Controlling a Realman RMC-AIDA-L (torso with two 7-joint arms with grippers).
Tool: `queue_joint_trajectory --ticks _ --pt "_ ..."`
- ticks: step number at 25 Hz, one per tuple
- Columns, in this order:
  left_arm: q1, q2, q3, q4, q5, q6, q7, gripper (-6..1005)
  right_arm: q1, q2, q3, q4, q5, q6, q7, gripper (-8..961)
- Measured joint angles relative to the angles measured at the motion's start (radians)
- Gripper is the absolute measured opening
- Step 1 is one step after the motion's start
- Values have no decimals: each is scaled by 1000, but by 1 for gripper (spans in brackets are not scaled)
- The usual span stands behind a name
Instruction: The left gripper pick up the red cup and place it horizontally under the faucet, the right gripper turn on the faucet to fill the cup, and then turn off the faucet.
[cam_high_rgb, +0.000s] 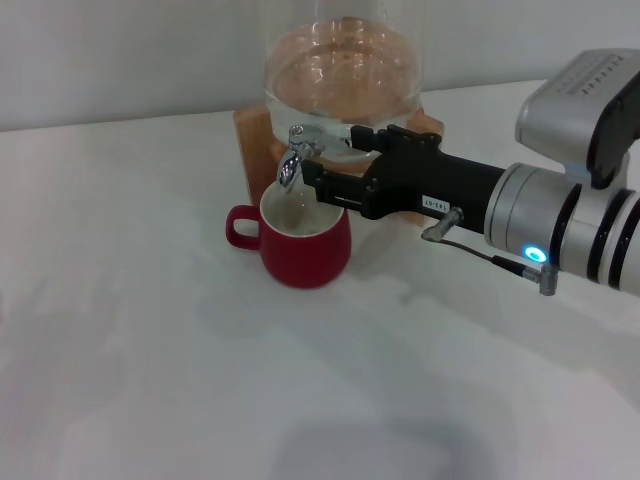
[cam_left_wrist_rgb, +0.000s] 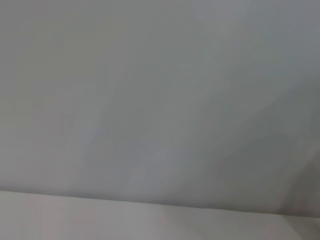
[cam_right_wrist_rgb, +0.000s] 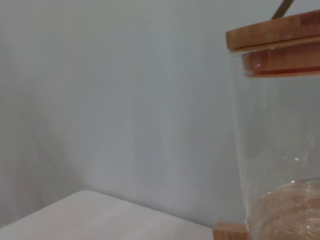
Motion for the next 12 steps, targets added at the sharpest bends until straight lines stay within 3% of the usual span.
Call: queue_joint_trajectory --ticks 12 --pt "-9 3 -4 2 0 -1 0 665 34 -3 -40 3 0 10 3 780"
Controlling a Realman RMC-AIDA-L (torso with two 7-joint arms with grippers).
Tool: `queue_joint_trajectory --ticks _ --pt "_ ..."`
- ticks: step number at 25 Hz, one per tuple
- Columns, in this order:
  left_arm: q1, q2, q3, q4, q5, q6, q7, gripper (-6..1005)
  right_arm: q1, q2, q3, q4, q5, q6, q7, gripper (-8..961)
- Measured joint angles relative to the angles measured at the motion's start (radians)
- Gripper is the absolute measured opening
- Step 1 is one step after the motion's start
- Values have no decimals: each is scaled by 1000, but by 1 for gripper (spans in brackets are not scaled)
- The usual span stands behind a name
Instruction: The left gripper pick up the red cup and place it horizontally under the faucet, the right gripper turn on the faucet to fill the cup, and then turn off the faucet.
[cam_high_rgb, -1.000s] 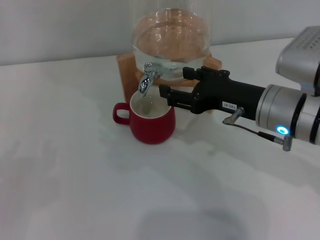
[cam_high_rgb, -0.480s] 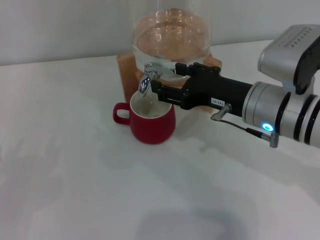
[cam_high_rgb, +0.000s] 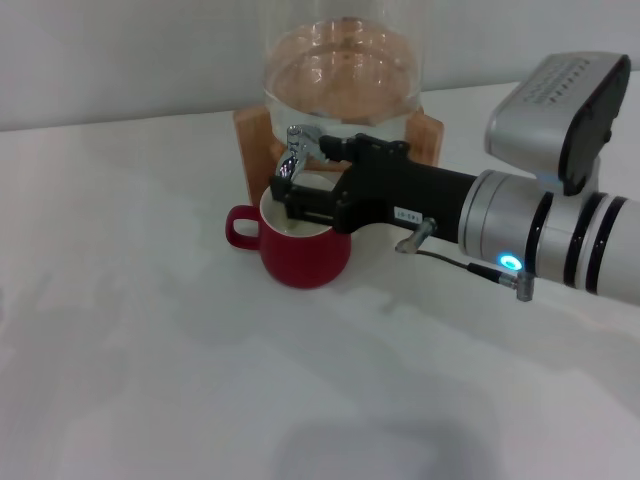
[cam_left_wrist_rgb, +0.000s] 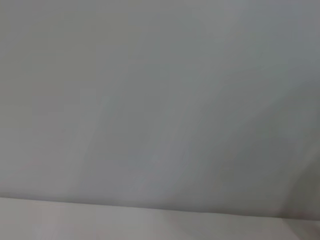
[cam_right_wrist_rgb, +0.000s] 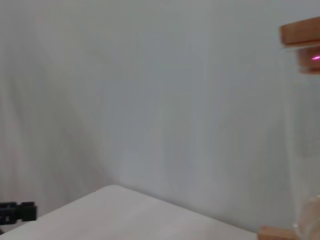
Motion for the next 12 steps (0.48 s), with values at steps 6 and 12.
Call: queue_joint_trajectory --ticks 6,12 --pt "-4 0 -1 0 4 0 0 664 5 -1 -12 -10 0 45 -6 780" --pt "-2 -1 0 0 6 0 0 664 -7 -2 10 -18 0 53 -8 779"
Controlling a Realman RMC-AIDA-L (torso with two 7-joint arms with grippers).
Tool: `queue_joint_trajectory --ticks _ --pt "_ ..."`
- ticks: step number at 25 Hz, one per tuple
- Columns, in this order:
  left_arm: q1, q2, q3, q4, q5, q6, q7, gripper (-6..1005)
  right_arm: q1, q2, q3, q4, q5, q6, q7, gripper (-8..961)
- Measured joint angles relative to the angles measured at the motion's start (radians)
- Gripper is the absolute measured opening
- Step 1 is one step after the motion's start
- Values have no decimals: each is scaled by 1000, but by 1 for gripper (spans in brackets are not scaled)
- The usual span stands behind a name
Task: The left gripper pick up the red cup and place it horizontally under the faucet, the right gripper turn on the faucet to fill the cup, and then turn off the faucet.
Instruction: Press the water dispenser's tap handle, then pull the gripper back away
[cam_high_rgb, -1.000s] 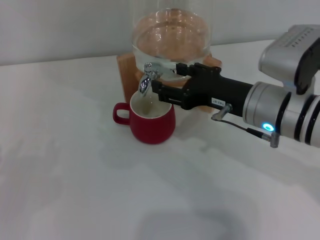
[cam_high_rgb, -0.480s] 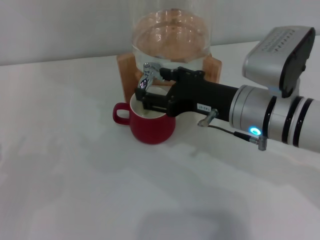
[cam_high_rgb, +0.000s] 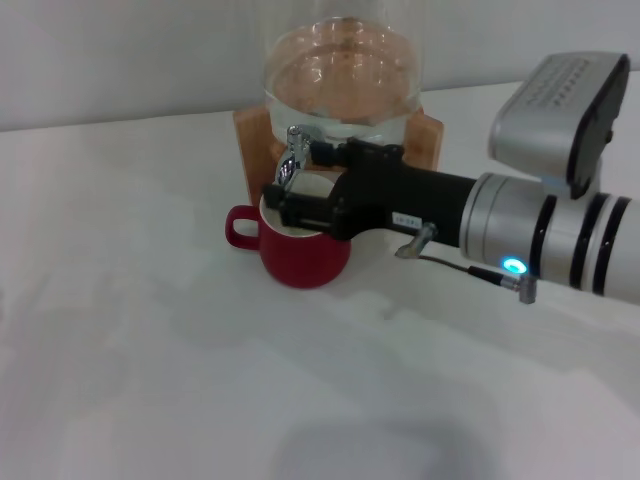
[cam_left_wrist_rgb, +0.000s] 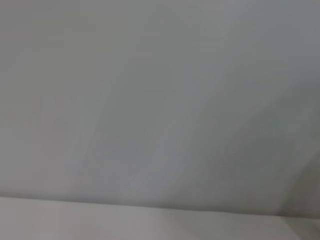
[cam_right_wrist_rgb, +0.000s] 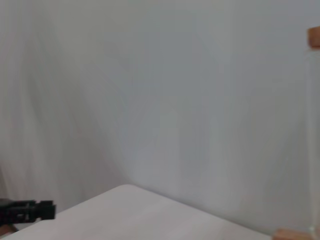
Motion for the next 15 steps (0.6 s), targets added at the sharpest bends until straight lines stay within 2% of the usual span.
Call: queue_joint_trajectory --ticks 4,9,15 --pt "6 2 -3 10 30 -11 1 664 -23 0 32 -17 -2 4 -1 779" --pt "39 -4 6 103 129 -30 -3 664 -70 1 83 -39 -9 4 -3 779" --pt "83 -5 8 171 59 -67 -27 663 -76 1 107 -24 -10 4 -5 779"
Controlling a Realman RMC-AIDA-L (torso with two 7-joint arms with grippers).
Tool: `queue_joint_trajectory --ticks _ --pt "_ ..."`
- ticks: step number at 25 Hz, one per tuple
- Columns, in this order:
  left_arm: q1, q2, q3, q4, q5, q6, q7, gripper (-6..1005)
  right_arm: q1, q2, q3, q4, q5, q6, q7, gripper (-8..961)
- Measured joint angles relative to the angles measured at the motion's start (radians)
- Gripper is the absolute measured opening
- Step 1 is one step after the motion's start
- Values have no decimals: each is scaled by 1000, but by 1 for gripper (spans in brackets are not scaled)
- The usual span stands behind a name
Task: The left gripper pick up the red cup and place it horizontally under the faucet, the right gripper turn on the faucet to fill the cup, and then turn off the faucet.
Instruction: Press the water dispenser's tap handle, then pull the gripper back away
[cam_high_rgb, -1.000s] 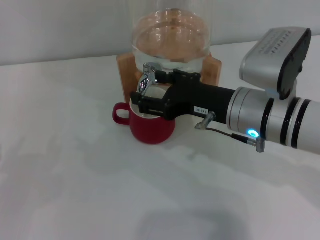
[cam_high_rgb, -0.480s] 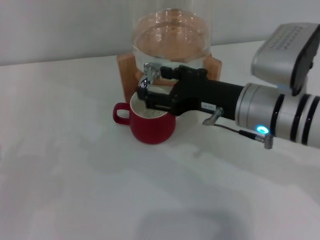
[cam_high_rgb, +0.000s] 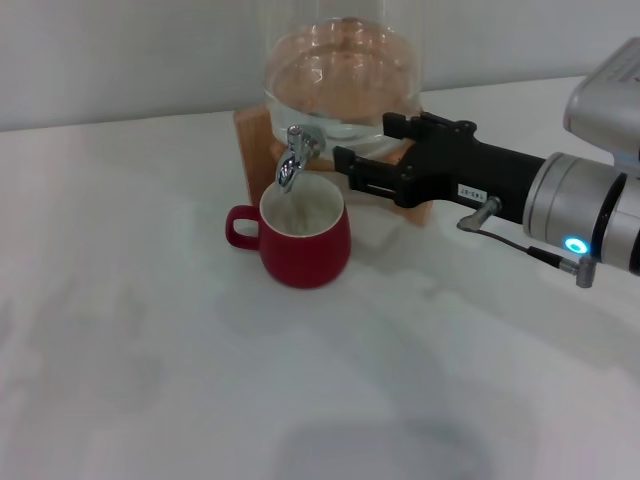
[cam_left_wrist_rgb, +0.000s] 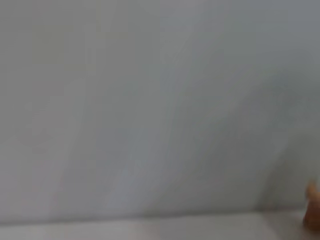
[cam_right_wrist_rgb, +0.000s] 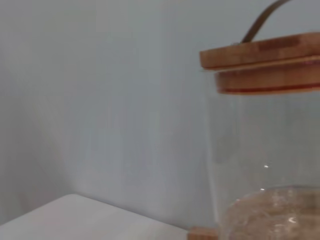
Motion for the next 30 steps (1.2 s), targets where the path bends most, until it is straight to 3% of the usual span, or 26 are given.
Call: queue_joint_trajectory --ticks 5,12,16,24,30 --pt "22 2 -25 -47 -169 -93 62 663 9 0 22 25 6 7 -1 779" --pt "-10 3 -176 -308 -388 -319 159 655 10 1 33 30 9 10 -12 778" --pt "-35 4 -216 -384 -405 -372 184 657 21 0 39 39 9 11 -13 778" --pt "-42 3 -221 -389 -404 -373 228 657 23 -1 39 43 9 49 -8 778" --pt "-49 5 -230 -392 -402 -363 252 656 -19 0 44 -13 9 157 -3 778"
